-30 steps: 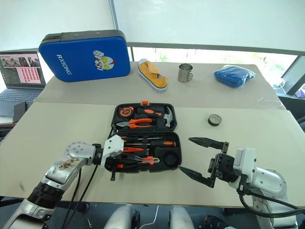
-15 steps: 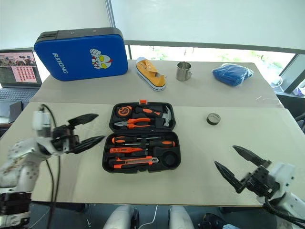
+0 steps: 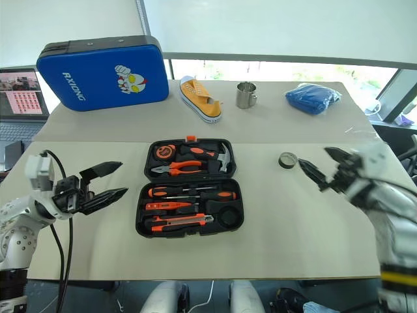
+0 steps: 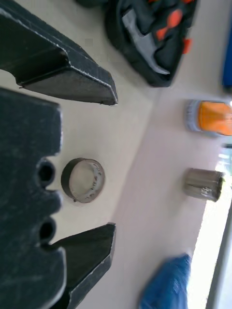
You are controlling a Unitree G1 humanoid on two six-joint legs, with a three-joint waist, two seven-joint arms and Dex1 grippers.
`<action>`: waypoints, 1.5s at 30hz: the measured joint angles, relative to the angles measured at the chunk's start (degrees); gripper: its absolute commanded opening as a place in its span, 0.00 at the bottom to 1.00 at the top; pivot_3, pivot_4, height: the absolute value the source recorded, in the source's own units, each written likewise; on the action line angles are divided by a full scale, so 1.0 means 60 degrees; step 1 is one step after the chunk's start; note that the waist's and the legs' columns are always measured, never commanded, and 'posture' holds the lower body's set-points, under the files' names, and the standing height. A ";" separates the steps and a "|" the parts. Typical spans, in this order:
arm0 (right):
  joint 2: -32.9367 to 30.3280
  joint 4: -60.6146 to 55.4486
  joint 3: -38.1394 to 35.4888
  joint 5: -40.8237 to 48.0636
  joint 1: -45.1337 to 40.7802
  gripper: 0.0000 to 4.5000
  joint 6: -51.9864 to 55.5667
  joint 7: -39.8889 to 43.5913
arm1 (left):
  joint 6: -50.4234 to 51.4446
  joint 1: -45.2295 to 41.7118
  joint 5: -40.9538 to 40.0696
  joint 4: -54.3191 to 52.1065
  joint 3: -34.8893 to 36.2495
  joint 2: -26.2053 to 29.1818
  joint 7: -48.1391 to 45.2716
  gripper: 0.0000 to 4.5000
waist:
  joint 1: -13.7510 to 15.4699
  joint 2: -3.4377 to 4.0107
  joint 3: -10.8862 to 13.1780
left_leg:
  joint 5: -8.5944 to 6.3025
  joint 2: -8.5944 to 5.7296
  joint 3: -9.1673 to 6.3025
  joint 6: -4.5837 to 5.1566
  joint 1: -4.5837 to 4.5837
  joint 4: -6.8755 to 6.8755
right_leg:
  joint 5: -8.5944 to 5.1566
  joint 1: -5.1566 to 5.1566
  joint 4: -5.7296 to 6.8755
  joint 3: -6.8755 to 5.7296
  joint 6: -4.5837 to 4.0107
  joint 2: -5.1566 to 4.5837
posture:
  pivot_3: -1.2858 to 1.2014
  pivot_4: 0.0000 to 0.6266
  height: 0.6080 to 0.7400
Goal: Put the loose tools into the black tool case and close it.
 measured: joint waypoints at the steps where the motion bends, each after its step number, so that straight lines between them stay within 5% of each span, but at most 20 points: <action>1: -0.0070 0.0370 0.0600 -0.0452 -0.0557 1.00 0.0256 0.0144 | -0.0002 -0.0059 0.0083 -0.0012 -0.0165 -0.0068 -0.0002 0.99 | 0.0033 -0.0001 0.0001 | 0.0000 -0.0002 0.0003 0.0000 -0.0026 0.0000 | 0.0000 -0.0013 -0.0005 -0.0012 0.0000 0.0001 | 0.52 0.24 1.00; 10: 0.0676 0.4495 0.3383 -0.3227 -0.3604 1.00 0.0259 0.0896 | -0.0014 -0.0375 0.0232 -0.0031 -0.0519 -0.0263 0.0041 0.99 | 0.0062 -0.0004 0.0001 | 0.0001 -0.0019 0.0003 0.0001 -0.0196 0.0042 | 0.0020 -0.0173 0.0004 -0.0003 0.0028 -0.0025 | 0.52 0.24 1.00; 13: 0.0889 0.5477 0.3522 -0.3592 -0.4235 0.84 0.0156 0.0977 | -0.0014 -0.0394 0.0232 -0.0069 -0.0523 -0.0252 0.0002 1.00 | 0.0051 -0.0006 0.0000 | 0.0001 -0.0016 -0.0002 0.0001 -0.0188 0.0042 | 0.0020 -0.0163 0.0005 -0.0005 0.0028 -0.0023 | 0.52 0.24 1.00; 23: 0.1270 0.6904 0.3498 -0.3941 -0.4883 0.09 -0.0465 0.1494 | -0.0430 -0.0434 0.0647 -0.0393 -0.0867 0.0176 -0.0862 1.00 | 0.0050 -0.0008 -0.0002 | 0.0003 -0.0017 0.0033 -0.0002 -0.0172 0.0043 | 0.0023 -0.0152 0.0010 -0.0005 0.0028 -0.0023 | 0.52 0.24 1.00; 26: 0.1265 0.6893 0.3408 -0.3931 -0.4839 0.02 -0.0733 0.1779 | -0.0444 -0.0432 0.0680 -0.0400 -0.0956 0.0176 -0.0918 1.00 | 0.0032 -0.0008 -0.0002 | 0.0003 -0.0015 0.0033 -0.0002 -0.0175 0.0042 | 0.0024 -0.0160 0.0013 -0.0005 0.0027 -0.0021 | 0.52 0.24 1.00; 30: 0.0611 0.3918 0.3153 -0.2890 -0.3789 0.02 -0.1380 0.4149 | -0.0850 -0.0110 0.0794 -0.0565 -0.1012 0.0279 -0.1397 1.00 | 0.0030 0.0031 0.0022 | 0.0002 -0.0008 0.0008 0.0000 -0.0197 0.0040 | 0.0024 -0.0185 0.0016 -0.0004 0.0029 -0.0020 | 0.52 0.24 1.00; 35: -0.0377 -0.2029 0.3170 -0.0713 -0.2576 0.02 0.1603 0.5888 | -0.1687 0.0346 0.1030 -0.0426 -0.0978 0.0576 -0.2258 1.00 | 0.0065 0.0038 0.0026 | -0.0002 0.0012 -0.0050 0.0006 -0.0185 0.0041 | 0.0027 -0.0166 0.0015 -0.0026 0.0021 -0.0005 | 0.52 0.24 1.00; 40: -0.0420 -0.5269 0.4251 -0.0089 -0.0833 0.02 0.3728 0.5179 | -0.1970 0.0712 0.1206 -0.0229 -0.0863 0.0614 -0.2344 1.00 | 0.0129 0.0024 0.0028 | -0.0001 -0.0008 -0.0052 0.0005 -0.0200 0.0066 | 0.0026 -0.0166 0.0012 -0.0026 0.0024 -0.0023 | 0.52 0.24 1.00; 45: -0.0432 -0.5586 0.4477 -0.0203 -0.0916 0.02 0.4359 0.4422 | -0.2041 0.1180 0.1204 -0.0250 -0.0699 0.0610 -0.2166 1.00 | 0.0077 0.0014 0.0029 | 0.0000 -0.0005 -0.0051 0.0005 -0.0186 0.0077 | 0.0029 -0.0161 0.0020 -0.0021 0.0026 -0.0012 | 0.52 0.24 1.00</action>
